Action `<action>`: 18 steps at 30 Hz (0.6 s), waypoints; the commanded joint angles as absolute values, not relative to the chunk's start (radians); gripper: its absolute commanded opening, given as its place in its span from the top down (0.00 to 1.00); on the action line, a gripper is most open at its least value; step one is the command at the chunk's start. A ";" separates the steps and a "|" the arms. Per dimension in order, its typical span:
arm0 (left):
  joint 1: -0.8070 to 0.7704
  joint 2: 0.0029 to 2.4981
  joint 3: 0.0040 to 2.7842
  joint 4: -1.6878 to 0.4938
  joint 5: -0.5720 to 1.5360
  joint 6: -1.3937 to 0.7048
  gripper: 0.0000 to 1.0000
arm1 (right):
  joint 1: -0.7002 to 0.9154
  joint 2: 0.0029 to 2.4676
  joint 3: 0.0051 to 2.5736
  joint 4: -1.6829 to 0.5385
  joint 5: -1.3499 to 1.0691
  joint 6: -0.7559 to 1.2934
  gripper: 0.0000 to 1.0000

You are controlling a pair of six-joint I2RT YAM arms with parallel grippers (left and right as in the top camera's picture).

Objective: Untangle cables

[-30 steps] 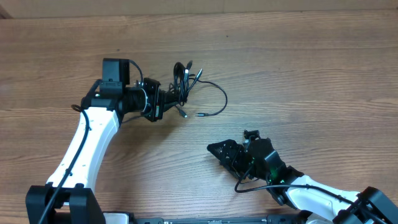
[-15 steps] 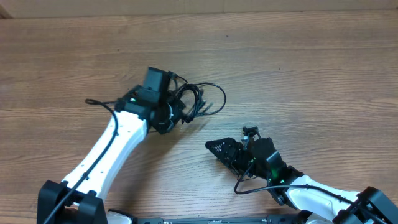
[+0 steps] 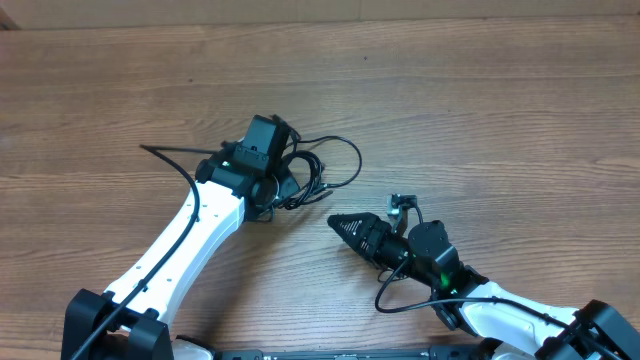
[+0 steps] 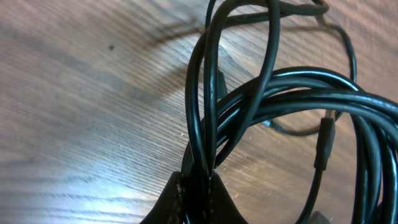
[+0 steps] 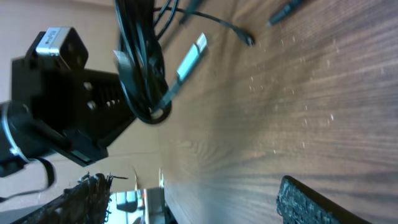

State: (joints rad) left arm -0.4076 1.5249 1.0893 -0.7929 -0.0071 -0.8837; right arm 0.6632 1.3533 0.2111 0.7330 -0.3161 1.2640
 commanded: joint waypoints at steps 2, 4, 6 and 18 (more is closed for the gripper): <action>-0.427 1.510 1.108 -0.780 0.084 -0.481 0.96 | 0.665 1.358 0.213 0.743 -0.236 1.260 0.16; -0.429 1.510 1.108 -0.783 0.115 -0.350 0.96 | 0.665 1.358 0.213 0.743 -0.228 1.260 0.16; -0.429 1.510 1.108 -0.789 0.136 -0.287 0.96 | 0.665 1.358 0.213 0.744 -0.226 1.260 0.16; -0.453 1.510 1.108 -0.789 0.227 -0.149 0.96 | 0.665 1.358 0.213 0.801 -0.229 1.261 0.30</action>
